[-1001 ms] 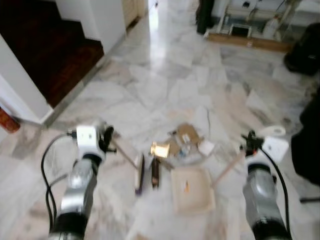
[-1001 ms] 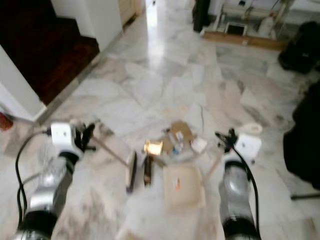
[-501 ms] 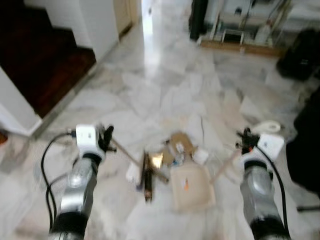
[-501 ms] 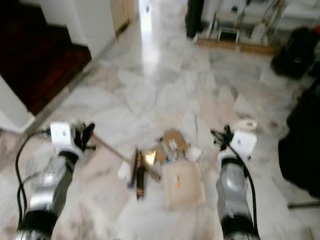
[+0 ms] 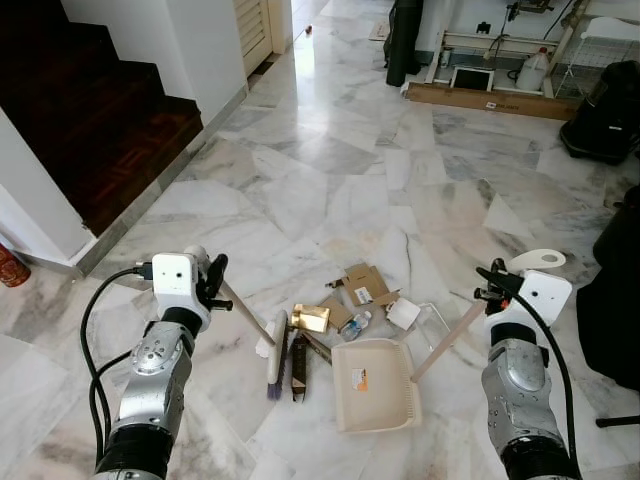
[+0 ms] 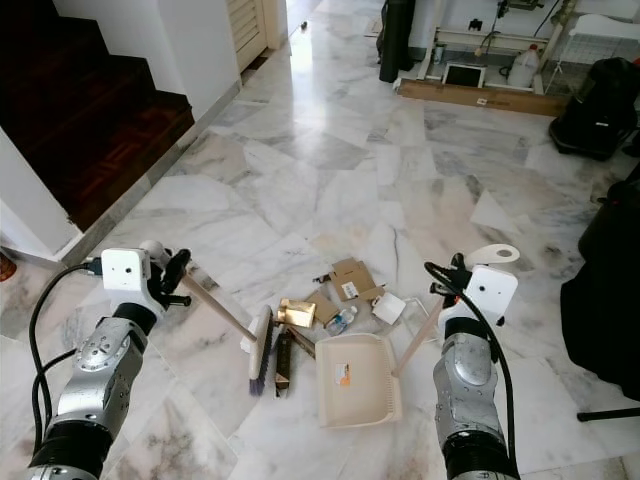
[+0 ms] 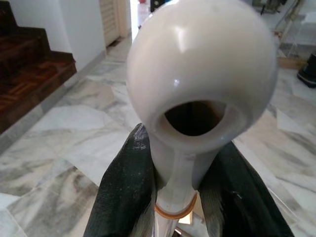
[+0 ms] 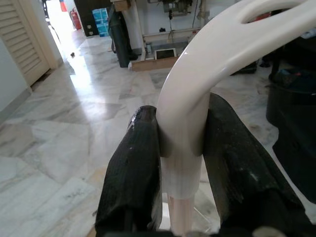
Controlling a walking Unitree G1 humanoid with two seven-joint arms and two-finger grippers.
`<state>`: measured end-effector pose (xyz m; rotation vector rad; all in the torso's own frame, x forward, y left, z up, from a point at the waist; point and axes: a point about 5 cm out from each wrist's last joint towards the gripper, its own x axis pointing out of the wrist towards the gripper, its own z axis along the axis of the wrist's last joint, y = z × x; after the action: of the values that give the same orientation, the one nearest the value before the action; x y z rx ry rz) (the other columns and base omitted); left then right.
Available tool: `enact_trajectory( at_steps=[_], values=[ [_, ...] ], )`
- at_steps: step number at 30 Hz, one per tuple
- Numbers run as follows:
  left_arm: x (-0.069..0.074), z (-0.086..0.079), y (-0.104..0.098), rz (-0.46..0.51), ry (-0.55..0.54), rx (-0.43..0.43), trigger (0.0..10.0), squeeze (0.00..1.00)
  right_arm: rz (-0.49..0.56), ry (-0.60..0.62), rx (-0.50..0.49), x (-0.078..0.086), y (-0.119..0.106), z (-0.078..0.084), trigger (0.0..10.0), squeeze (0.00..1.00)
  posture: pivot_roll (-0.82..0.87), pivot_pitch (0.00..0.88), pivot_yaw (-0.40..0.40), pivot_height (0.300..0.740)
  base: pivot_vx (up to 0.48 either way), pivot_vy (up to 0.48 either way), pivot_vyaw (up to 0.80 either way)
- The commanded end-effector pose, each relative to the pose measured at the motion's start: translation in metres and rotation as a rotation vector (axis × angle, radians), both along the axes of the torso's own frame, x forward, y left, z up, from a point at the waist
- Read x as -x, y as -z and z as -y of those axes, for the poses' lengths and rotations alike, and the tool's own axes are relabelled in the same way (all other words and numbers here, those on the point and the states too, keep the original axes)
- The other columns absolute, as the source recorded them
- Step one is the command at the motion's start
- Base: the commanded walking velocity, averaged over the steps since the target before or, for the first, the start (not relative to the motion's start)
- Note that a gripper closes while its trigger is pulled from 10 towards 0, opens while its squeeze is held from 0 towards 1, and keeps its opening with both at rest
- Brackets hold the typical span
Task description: Sweep floor
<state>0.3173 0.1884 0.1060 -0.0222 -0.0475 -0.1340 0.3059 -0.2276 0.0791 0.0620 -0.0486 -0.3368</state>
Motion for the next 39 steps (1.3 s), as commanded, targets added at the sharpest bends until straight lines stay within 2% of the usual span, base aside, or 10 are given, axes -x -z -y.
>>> enact_trajectory(
  at_steps=[1,9,18,21,24,36,39],
  values=[
    [0.0,-0.002,-0.006,0.018,0.019,-0.008,10.0,0.0,-0.006,0.008,0.002,0.002,0.002,0.0,10.0,0.0,0.04,0.099,0.042,0.74,0.0,0.0,0.0],
    [0.002,0.001,0.002,-0.049,0.097,0.001,10.0,0.0,-0.066,0.025,0.0,0.011,0.019,0.001,10.0,0.0,0.05,0.104,0.047,0.74,0.0,0.0,0.0],
    [0.004,0.007,0.006,-0.085,0.157,0.021,10.0,0.0,-0.072,0.028,-0.001,0.012,0.021,0.0,10.0,0.0,0.05,0.106,0.051,0.74,0.0,0.0,0.0],
    [0.005,0.01,0.006,-0.102,0.192,0.071,10.0,0.0,-0.069,0.027,-0.002,0.011,0.02,-0.001,10.0,0.0,0.05,0.105,0.05,0.74,0.0,0.0,0.0],
    [0.005,0.01,0.005,-0.102,0.2,0.077,10.0,0.0,-0.068,0.026,-0.003,0.011,0.02,-0.001,10.0,0.0,0.05,0.104,0.05,0.74,0.0,0.0,0.0],
    [-0.004,0.003,-0.032,0.047,0.138,0.075,10.0,0.0,-0.061,0.026,-0.002,0.01,0.019,-0.001,10.0,0.0,0.05,0.105,0.047,0.74,0.0,0.0,0.0],
    [-0.006,0.003,-0.043,0.091,0.129,0.046,10.0,0.0,-0.06,0.028,0.0,0.01,0.018,0.0,10.0,0.0,0.05,0.105,0.047,0.74,0.0,0.0,0.0]
  ],
)
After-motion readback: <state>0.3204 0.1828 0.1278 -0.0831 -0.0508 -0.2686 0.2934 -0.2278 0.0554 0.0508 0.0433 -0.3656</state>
